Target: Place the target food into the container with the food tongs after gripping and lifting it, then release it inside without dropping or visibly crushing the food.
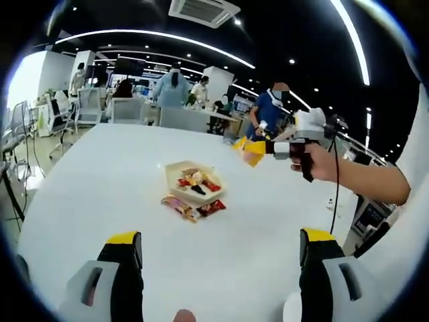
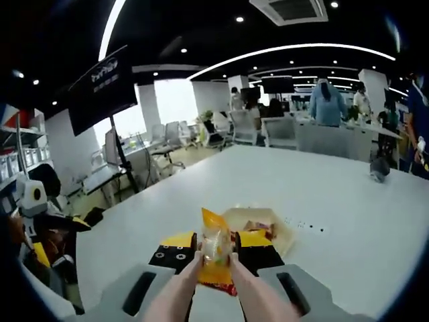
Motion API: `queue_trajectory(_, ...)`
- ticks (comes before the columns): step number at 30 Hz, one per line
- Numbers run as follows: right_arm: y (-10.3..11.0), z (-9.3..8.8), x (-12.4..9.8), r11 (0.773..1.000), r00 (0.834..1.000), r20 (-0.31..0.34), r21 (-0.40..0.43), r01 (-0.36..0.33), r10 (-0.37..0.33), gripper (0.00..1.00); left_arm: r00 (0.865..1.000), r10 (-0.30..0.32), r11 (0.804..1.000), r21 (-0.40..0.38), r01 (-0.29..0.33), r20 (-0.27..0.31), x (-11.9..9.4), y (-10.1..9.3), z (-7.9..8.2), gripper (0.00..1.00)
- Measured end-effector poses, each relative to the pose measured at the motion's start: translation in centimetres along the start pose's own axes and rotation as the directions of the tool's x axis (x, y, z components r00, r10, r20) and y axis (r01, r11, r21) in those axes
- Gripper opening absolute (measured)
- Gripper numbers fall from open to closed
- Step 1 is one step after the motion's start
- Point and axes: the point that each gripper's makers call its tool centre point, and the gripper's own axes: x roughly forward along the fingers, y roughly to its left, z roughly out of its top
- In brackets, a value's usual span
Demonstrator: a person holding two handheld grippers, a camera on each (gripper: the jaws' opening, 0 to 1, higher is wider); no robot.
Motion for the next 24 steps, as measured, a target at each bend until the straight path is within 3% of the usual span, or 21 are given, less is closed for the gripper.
queue_trajectory(24, 0.4, 0.3, 7.0, 0.999, 0.998, -0.062, -0.042, -0.029, 0.026, 0.22, 0.999, 0.042, 0.998, -0.049, -0.041, 0.02, -0.8, 3.5, 0.9, 0.98)
